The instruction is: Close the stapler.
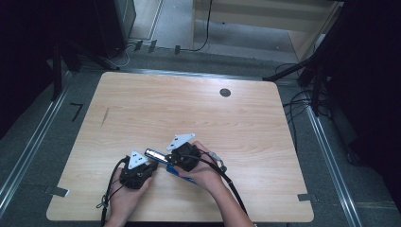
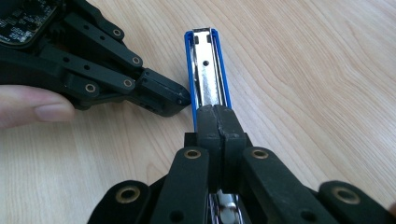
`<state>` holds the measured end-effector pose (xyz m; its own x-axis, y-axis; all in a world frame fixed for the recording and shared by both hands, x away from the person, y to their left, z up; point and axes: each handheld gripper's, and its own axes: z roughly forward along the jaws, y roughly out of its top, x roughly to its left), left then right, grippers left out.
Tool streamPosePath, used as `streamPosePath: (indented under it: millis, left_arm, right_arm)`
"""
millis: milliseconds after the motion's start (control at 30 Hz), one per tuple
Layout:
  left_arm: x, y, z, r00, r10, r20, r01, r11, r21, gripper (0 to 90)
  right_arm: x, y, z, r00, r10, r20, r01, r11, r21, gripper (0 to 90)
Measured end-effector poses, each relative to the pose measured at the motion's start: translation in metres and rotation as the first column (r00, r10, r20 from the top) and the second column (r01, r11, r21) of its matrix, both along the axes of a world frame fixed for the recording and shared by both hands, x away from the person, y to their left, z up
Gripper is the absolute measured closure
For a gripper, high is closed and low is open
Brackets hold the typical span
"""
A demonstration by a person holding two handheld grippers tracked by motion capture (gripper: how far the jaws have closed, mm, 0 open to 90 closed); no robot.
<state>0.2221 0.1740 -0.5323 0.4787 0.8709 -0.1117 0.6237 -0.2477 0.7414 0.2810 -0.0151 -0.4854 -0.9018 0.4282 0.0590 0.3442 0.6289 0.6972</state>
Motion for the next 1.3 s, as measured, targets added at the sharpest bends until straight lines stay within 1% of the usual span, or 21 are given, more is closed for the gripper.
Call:
streamPosePath:
  millis: [233, 300, 433, 567, 733, 933, 1067, 1167, 1300]
  left_arm:
    - [0.003, 0.000, 0.000, 0.9999, 0.014, -0.008, -0.014, 0.9999, 0.001, 90.0]
    - [0.004, 0.000, 0.000, 0.9999, 0.013, -0.007, -0.013, 0.9999, 0.005, 90.0]
    - [0.005, -0.001, 0.000, 0.9998, 0.020, -0.004, -0.020, 0.9998, -0.009, 90.0]
    - [0.004, 0.000, 0.002, 0.9998, 0.020, 0.008, -0.020, 0.9997, -0.015, 90.0]
    - [0.002, -0.001, 0.004, 0.9986, 0.024, 0.046, -0.023, 0.9992, -0.033, 90.0]
    - [-0.001, -0.005, 0.007, 0.9974, 0.017, 0.070, -0.014, 0.9992, -0.038, 90.0]
    - [-0.002, -0.006, 0.007, 0.9973, 0.009, 0.072, -0.006, 0.9990, -0.045, 90.0]
    - [-0.004, -0.009, 0.007, 0.9967, -0.006, 0.080, 0.010, 0.9987, -0.049, 90.0]
    - [-0.007, -0.013, 0.007, 0.9963, -0.026, 0.082, 0.030, 0.9982, -0.053, 90.0]
  right_arm:
    - [0.004, 0.010, -0.006, 1.0000, -0.002, -0.003, 0.002, 0.9999, -0.016, 90.0]
    - [0.006, 0.011, -0.007, 1.0000, -0.006, 0.003, 0.006, 0.9999, -0.012, 90.0]
    - [0.006, 0.012, -0.005, 0.9999, -0.013, 0.009, 0.013, 0.9998, -0.012, 90.0]
    - [0.006, 0.013, -0.004, 0.9998, -0.009, 0.017, 0.010, 0.9999, -0.012, 90.0]
    - [0.005, 0.012, -0.002, 0.9997, -0.004, 0.022, 0.004, 1.0000, 0.008, 90.0]
    - [0.003, 0.009, 0.002, 0.9994, -0.006, 0.033, 0.005, 0.9998, 0.019, 90.0]
    - [0.002, 0.006, 0.005, 0.9991, -0.012, 0.041, 0.011, 0.9996, 0.025, 90.0]
    - [0.002, 0.005, 0.006, 0.9989, -0.011, 0.046, 0.010, 0.9994, 0.032, 90.0]
    - [0.000, 0.003, 0.009, 0.9987, -0.010, 0.049, 0.008, 0.9989, 0.047, 90.0]
